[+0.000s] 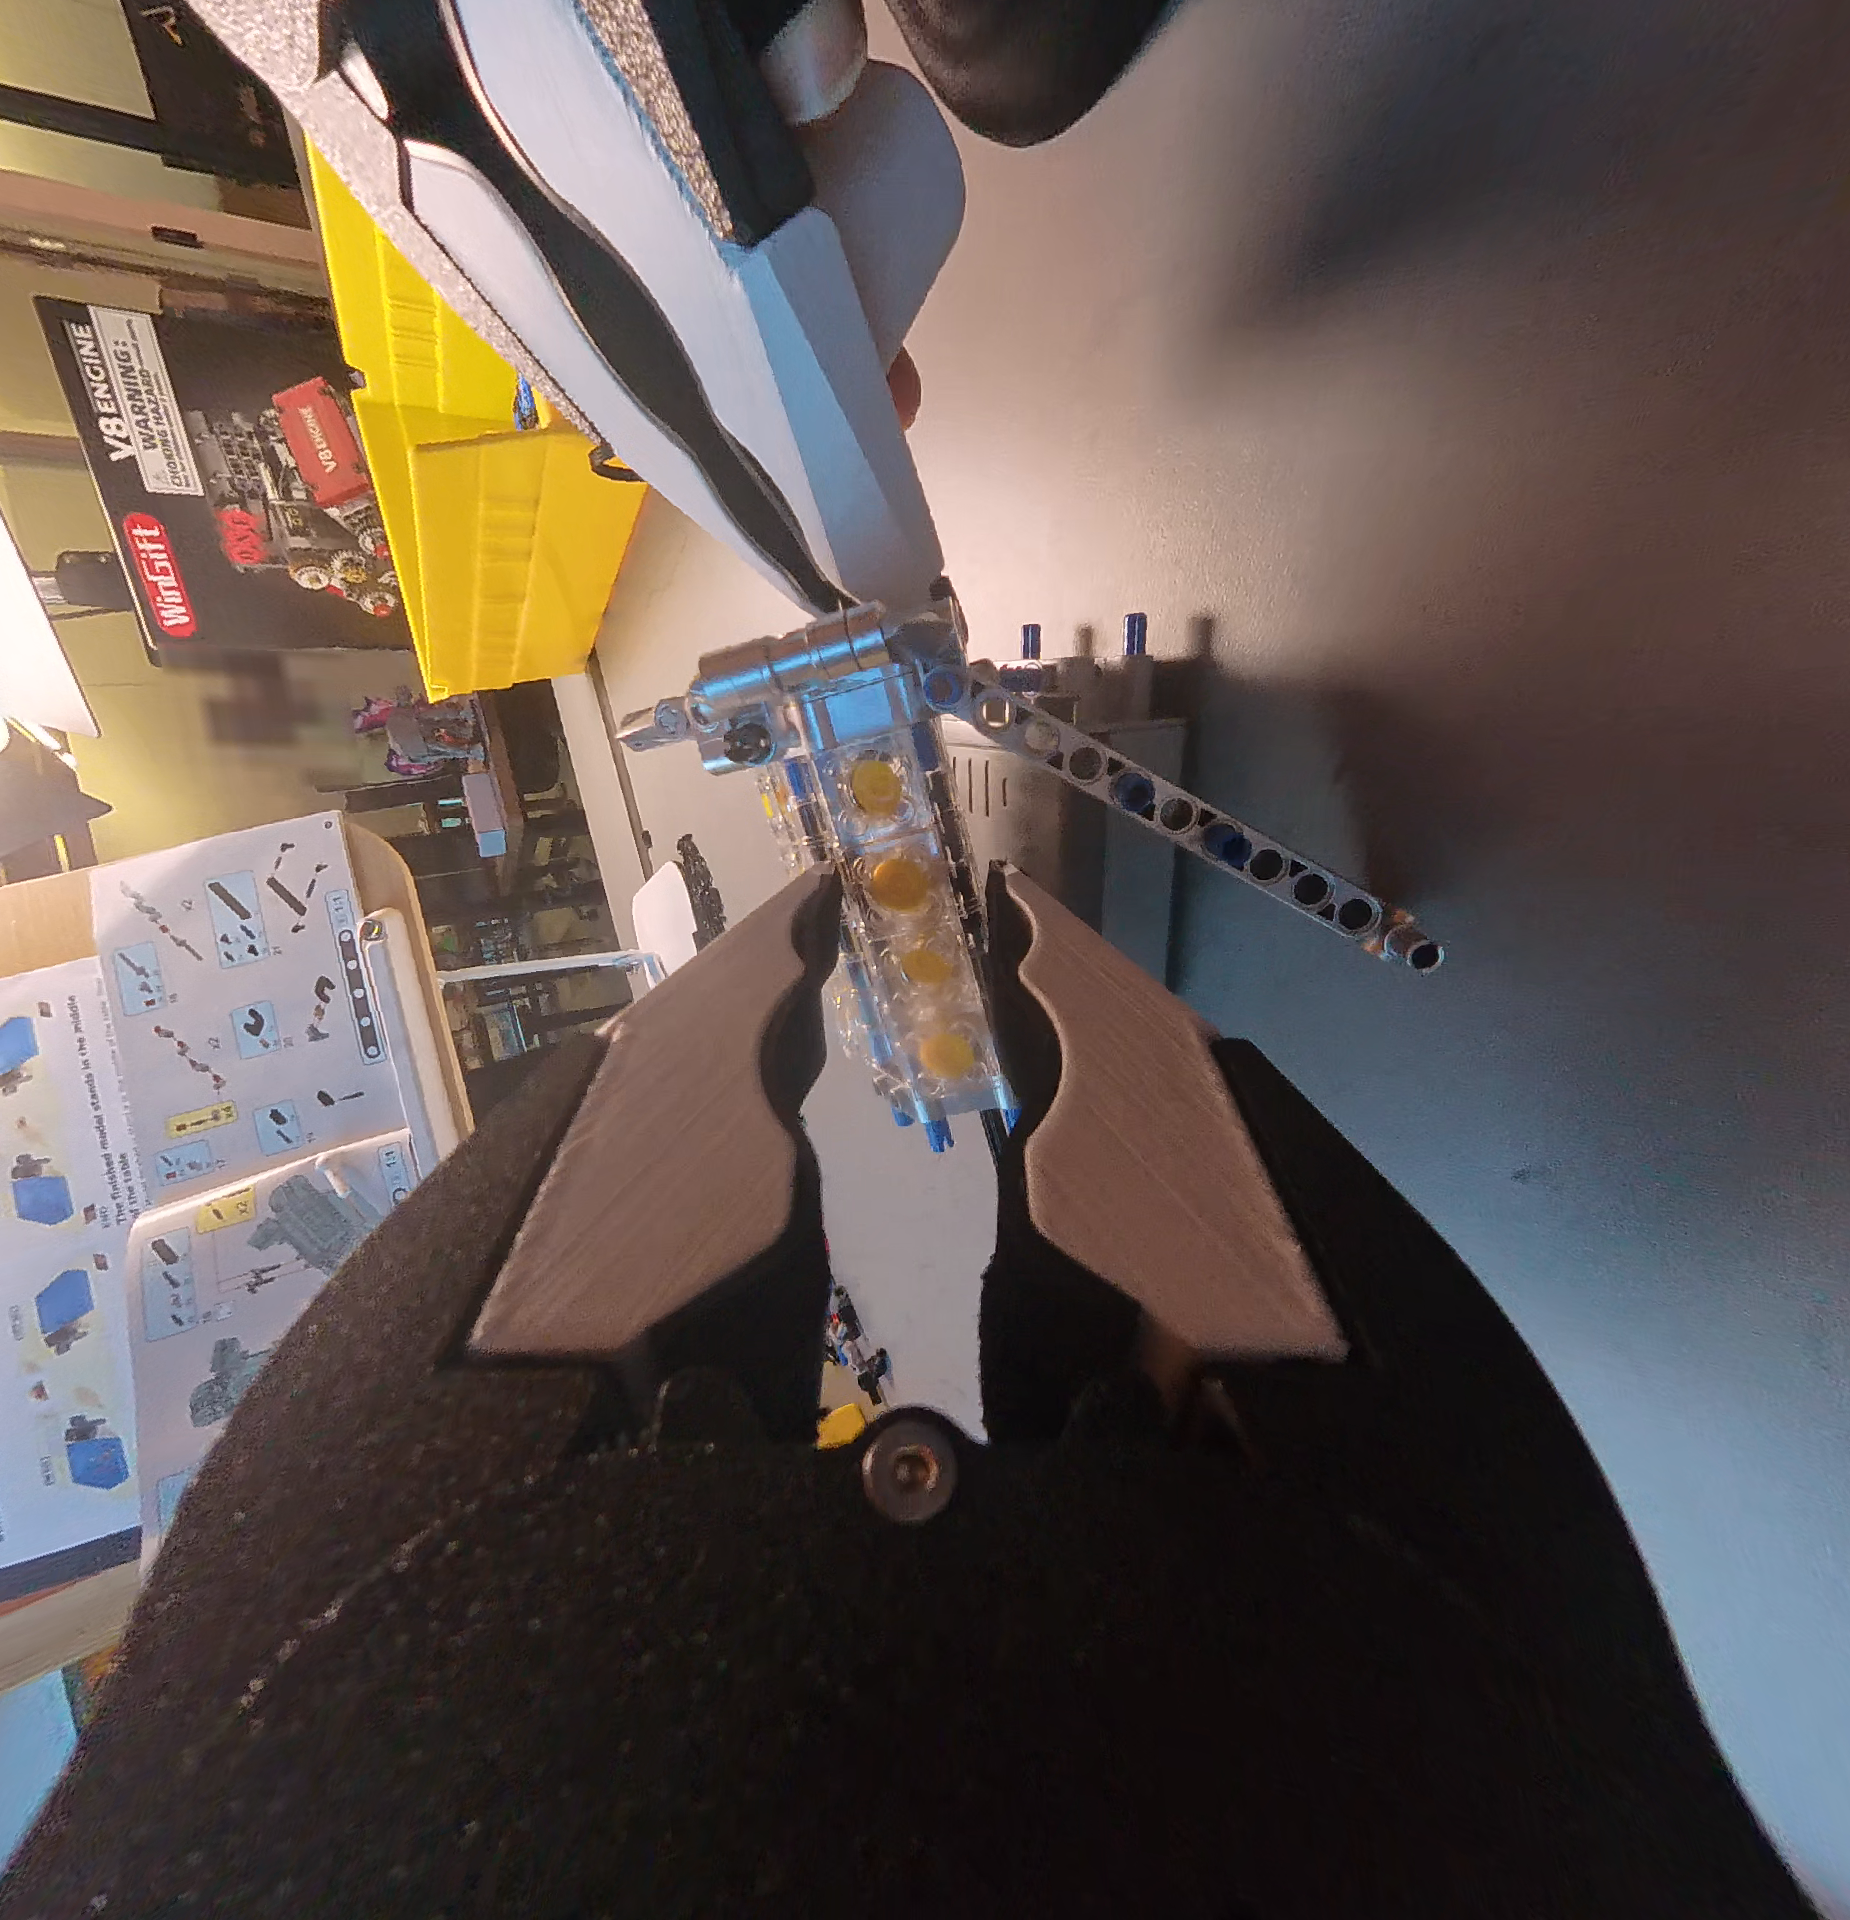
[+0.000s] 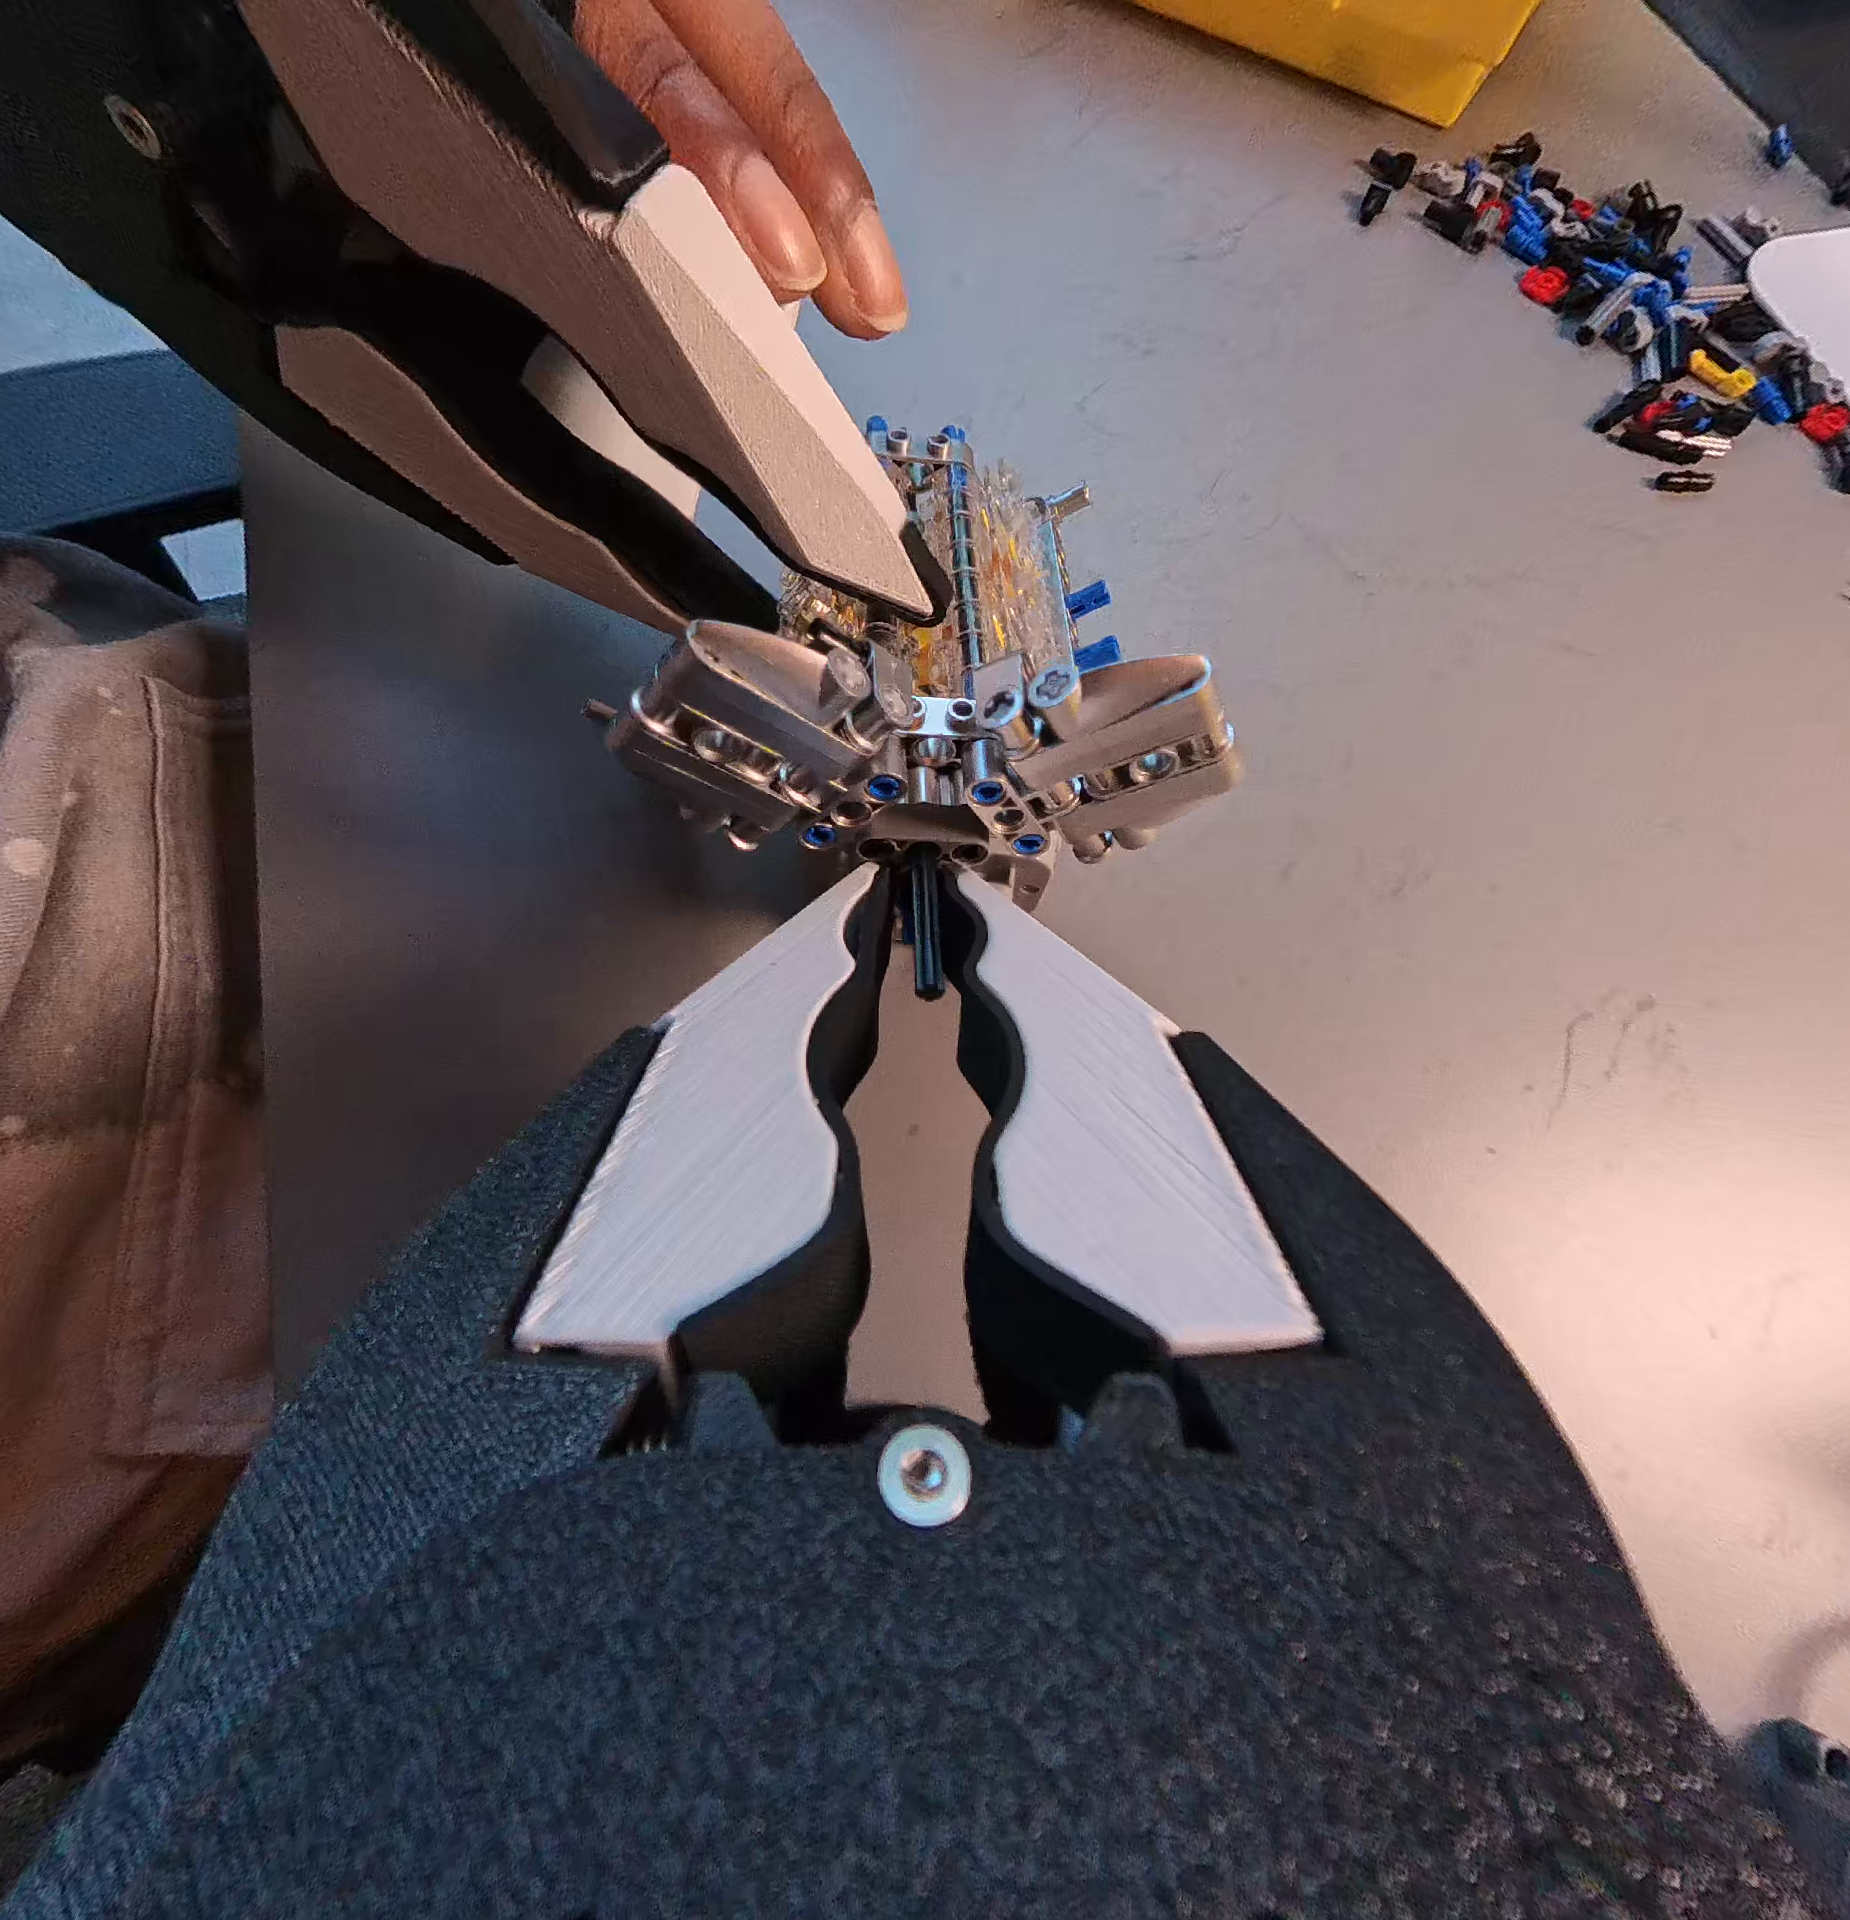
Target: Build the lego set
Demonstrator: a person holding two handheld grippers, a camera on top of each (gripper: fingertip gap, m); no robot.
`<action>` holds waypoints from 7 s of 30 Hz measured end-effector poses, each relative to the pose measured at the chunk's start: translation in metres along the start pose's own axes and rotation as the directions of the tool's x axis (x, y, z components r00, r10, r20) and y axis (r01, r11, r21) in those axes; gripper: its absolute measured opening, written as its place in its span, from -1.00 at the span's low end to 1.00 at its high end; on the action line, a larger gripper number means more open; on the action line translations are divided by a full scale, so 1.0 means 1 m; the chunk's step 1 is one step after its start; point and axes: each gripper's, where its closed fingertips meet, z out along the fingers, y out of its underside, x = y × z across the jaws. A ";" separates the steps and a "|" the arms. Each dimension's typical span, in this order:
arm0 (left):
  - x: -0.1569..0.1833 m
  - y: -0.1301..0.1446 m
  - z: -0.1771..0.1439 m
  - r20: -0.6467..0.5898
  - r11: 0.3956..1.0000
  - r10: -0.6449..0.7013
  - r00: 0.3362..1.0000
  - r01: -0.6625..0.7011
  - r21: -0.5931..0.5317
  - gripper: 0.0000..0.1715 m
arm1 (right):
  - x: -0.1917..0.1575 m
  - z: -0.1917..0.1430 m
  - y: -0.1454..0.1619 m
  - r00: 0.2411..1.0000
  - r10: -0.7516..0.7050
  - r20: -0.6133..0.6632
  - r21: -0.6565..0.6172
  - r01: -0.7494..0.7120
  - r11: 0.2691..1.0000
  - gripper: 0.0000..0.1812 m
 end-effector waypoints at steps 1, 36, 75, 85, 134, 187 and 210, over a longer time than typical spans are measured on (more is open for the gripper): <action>0.002 -0.001 0.000 -0.008 1.000 0.009 1.000 -0.009 0.002 -0.71 | -0.001 0.001 0.002 1.000 -0.002 0.000 -0.009 0.002 1.000 -0.92; 0.002 0.001 0.002 -0.063 0.989 0.148 0.987 -0.147 0.023 -0.69 | 0.007 -0.006 0.001 0.997 0.060 0.053 -0.001 -0.060 0.998 -0.96; -0.001 -0.003 0.005 -0.072 0.995 0.102 0.992 -0.102 0.009 -0.69 | 0.009 -0.013 0.004 0.993 -0.034 0.112 -0.084 0.043 0.996 -0.96; -0.001 -0.003 0.006 -0.093 0.993 0.114 0.989 -0.115 -0.015 -0.69 | 0.009 -0.013 0.004 0.994 -0.035 0.104 -0.060 0.042 0.997 -0.96; 0.010 0.015 0.010 -0.711 0.900 -0.360 0.603 0.426 -0.095 -0.20 | 0.009 -0.009 -0.002 0.989 -0.148 0.030 0.058 0.146 0.988 -0.96; -0.016 0.018 0.019 -0.427 0.947 -0.321 0.845 0.273 -0.171 -0.46 | 0.030 -0.020 0.009 0.991 -0.134 0.026 0.085 0.132 0.988 -0.93; -0.015 0.011 0.020 -0.469 0.901 -0.428 0.772 0.404 -0.157 -0.47 | 0.032 -0.022 0.009 0.991 -0.120 0.066 0.031 0.118 0.993 -0.97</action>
